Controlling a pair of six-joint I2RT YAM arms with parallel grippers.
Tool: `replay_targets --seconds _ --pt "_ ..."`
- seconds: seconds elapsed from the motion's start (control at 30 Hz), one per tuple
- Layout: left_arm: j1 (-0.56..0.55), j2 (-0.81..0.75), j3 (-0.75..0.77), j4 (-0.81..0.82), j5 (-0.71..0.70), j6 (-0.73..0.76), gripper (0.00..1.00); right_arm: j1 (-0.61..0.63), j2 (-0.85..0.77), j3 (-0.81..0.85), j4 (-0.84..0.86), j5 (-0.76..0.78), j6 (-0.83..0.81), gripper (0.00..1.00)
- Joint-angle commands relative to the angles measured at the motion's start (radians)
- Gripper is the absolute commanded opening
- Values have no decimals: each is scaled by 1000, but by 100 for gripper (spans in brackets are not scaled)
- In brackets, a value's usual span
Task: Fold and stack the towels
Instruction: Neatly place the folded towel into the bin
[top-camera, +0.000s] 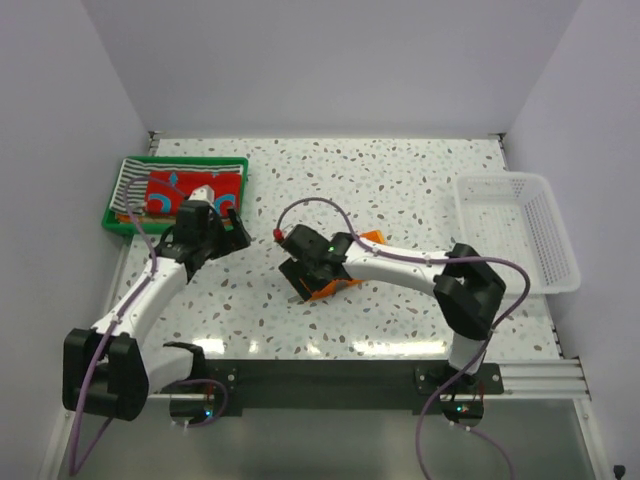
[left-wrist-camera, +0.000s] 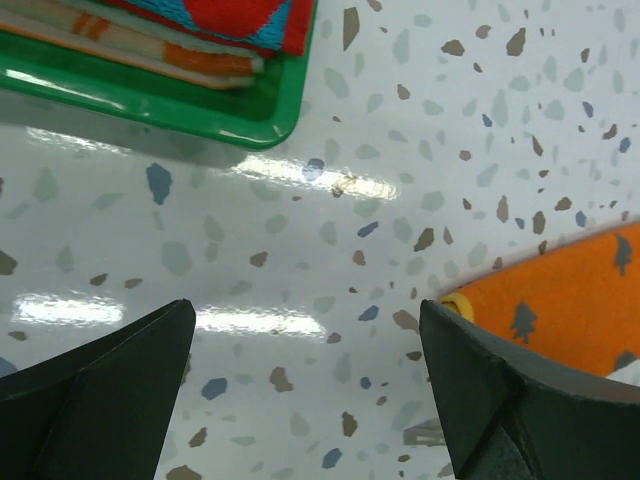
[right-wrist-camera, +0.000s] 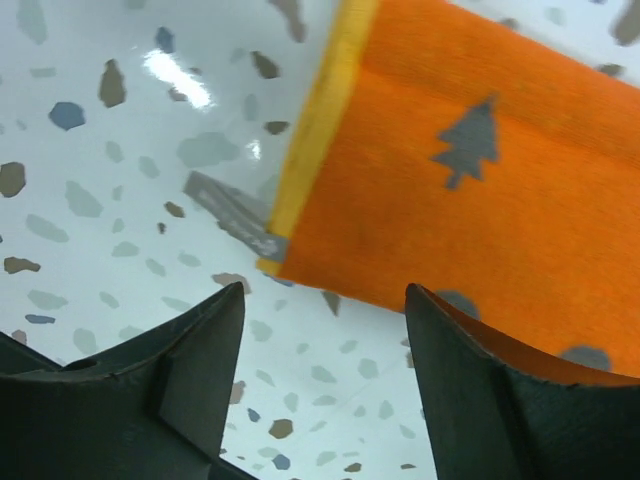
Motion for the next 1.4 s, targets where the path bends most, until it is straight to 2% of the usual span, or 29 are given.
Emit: replay_targets --seconds 0.0,0.13,0.33,0.6,0.67,0.8,0.87,0.9,0.93,1.07,1.23,1.37 --pt "41 -47 0 -52 11 117 100 59 67 95 -53 52 -13 67" --pt "61 -64 -17 -62 6 142 100 93 153 174 -81 58 -17 55" --pt "68 -63 -38 -48 -15 146 100 118 244 231 -113 127 -10 52" --pt "75 -66 -38 -49 -18 148 100 121 316 227 -118 150 10 50" --pt "77 -64 -38 -49 -18 148 100 121 339 216 -119 162 21 47" --pt "77 -63 -41 -46 -15 148 100 121 383 178 -136 202 29 28" --pt "77 -60 -46 -40 -1 143 100 121 391 155 -130 233 20 13" --pt "77 -60 -47 -39 6 142 100 119 387 147 -110 233 15 2" --pt "77 -52 -52 -33 19 136 100 118 371 139 -101 231 9 0" --pt "77 -27 -63 -22 121 105 100 116 289 97 -17 152 -42 0" --pt "68 -4 -104 62 285 -19 100 113 166 55 91 57 -59 0" --pt "-10 35 -121 124 324 -114 100 95 86 11 160 14 -49 0"
